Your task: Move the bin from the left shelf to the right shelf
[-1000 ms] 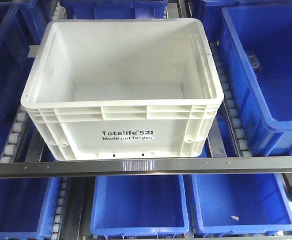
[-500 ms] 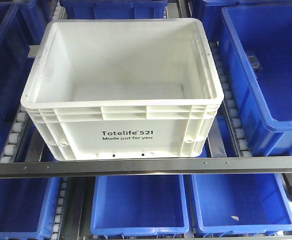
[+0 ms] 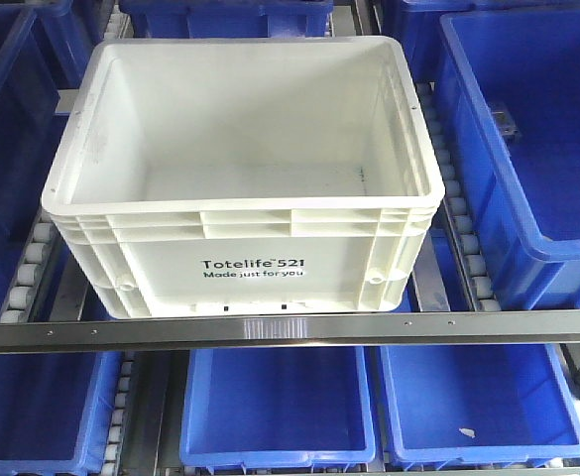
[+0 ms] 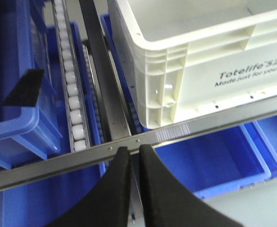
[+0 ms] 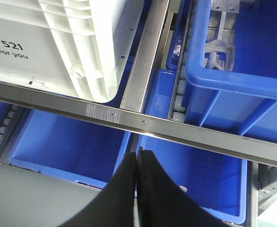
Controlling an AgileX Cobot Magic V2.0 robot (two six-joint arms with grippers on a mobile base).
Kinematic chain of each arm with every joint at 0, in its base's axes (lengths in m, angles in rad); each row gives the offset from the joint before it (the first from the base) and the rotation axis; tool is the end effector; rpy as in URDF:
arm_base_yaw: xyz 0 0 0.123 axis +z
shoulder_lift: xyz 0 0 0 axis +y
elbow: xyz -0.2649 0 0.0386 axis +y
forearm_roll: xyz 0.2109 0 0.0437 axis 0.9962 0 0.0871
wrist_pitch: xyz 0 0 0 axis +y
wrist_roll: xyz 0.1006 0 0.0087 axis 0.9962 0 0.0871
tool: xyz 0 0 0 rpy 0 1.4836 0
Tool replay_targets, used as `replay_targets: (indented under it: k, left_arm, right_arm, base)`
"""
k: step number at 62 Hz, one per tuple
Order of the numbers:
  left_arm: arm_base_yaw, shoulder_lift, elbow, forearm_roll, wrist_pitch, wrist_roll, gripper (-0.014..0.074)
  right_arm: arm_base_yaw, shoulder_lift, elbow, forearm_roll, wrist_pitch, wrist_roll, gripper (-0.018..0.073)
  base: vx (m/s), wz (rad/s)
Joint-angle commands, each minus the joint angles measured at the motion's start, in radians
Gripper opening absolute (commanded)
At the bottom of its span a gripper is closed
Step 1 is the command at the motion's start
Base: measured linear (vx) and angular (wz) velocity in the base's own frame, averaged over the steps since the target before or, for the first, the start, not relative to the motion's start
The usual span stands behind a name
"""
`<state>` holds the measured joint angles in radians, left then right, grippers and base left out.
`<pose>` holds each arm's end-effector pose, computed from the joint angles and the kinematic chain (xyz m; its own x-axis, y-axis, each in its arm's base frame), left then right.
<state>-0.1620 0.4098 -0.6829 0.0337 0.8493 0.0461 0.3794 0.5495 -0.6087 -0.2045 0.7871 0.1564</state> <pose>0.0525 -0.0060 0.3154 -0.4528 0.1432 -0.8801 0.1705 0.9827 0.0722 0.0824 0.0172 0.2914 -0.5502 -0.2076 -0.8088 -0.2525 0.9646 -0.0758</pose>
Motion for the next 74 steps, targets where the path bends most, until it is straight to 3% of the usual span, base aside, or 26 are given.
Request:
replay_targets:
  k: [1,14,31,74]
  left_arm:
    - [0.028,-0.05,0.079,0.011,-0.193,0.001,0.0028]
    - [0.111,-0.277,0.426,0.008,-0.578,-0.009,0.0028]
    - [0.16,-0.396,0.659,-0.071,-0.87,-0.009,0.0028]
    - [0.167,-0.434,0.689,-0.12,-0.872,-0.01,0.0028]
  right_arm:
    - [0.0,0.004,-0.026,-0.015,-0.052,-0.007,-0.0009]
    - [0.0,0.004,-0.026,-0.015,-0.052,-0.007,-0.0009]
    - [0.0,0.004,-0.026,-0.015,-0.052,-0.007,-0.0009]
    - [0.0,0.004,-0.026,-0.015,-0.052,-0.007,-0.0009]
  base:
    - [0.0,0.0]
    - [0.0,0.0]
    - [0.0,0.0]
    - [0.0,0.0]
